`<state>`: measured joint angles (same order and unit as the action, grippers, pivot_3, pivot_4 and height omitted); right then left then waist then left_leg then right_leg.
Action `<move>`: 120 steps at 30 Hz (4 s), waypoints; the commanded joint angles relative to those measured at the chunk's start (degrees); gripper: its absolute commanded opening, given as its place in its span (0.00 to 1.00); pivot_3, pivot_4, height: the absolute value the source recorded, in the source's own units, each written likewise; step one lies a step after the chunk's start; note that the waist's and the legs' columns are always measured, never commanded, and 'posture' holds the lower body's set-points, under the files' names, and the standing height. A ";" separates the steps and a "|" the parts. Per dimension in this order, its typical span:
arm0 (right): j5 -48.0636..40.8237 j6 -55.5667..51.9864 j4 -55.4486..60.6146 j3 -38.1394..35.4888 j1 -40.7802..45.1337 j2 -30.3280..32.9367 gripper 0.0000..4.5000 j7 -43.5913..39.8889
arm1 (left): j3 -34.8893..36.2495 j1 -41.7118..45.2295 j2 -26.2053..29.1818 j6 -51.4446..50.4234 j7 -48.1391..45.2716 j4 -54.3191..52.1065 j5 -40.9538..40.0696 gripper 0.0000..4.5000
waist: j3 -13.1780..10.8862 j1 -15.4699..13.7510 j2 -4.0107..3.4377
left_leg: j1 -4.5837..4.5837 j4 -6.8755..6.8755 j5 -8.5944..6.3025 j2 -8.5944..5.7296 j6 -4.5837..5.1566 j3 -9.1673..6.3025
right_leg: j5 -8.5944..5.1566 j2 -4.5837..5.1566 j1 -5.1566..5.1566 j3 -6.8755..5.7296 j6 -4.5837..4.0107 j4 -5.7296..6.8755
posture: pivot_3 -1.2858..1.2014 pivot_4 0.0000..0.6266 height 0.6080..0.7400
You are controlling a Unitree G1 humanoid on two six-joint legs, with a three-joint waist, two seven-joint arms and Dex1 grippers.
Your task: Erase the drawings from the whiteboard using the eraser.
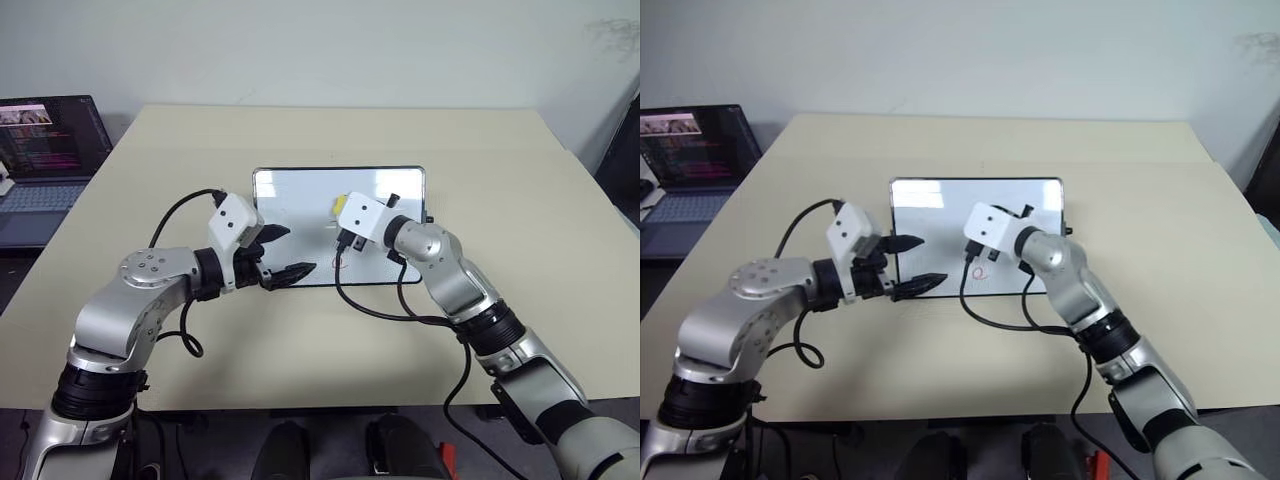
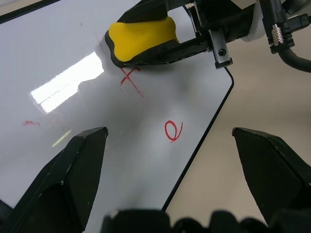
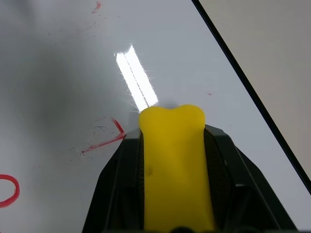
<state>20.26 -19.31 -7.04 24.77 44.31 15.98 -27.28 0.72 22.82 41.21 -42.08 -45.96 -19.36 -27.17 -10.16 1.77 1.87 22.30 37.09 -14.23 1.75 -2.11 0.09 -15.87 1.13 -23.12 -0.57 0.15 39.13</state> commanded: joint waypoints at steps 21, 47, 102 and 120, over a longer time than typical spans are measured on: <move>1.31 -1.70 -1.47 -1.16 -0.46 0.24 0.29 -0.07 | 0.23 0.42 0.00 0.86 -0.54 -1.84 -0.15 1.00 | 0.00 0.05 0.00 | 0.05 -0.03 0.00 0.02 -0.01 0.03 | 0.03 0.01 -0.05 0.03 -0.02 -0.03 | 0.52 0.24 1.00; 3.28 1.52 -3.06 0.28 0.86 -0.60 0.29 -0.10 | 0.02 0.18 -0.21 1.27 -0.56 -1.76 0.02 1.00 | -0.01 0.01 -0.01 | 0.14 -0.07 -0.02 0.02 -0.02 0.00 | 0.02 0.02 -0.10 -0.01 -0.01 -0.08 | 0.52 0.24 1.00; 8.96 1.17 7.08 3.02 -6.13 2.03 0.29 -2.89 | -1.44 -5.51 5.29 -2.15 -0.61 0.01 4.62 1.00 | -0.01 -0.09 0.00 | 0.24 -0.05 -0.05 0.00 -0.03 -0.05 | -0.02 0.00 -0.18 -0.06 0.02 -0.05 | 0.52 0.24 1.00; 8.65 0.34 5.70 4.48 -7.23 3.05 0.29 -7.75 | -1.40 -6.02 4.68 -2.13 -0.61 -0.65 4.42 1.00 | 0.00 -0.07 0.02 | 0.18 -0.04 -0.04 0.01 -0.04 -0.03 | -0.01 0.01 -0.13 -0.03 0.00 -0.07 | 0.52 0.24 1.00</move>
<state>28.35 -16.96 -0.08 28.64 38.03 18.01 -32.99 -1.08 16.49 45.84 -44.54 -46.76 -17.89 -22.63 -10.15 1.70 1.89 22.46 37.05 -14.26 1.76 -2.15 0.06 -15.88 1.14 -23.24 -0.60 0.15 39.08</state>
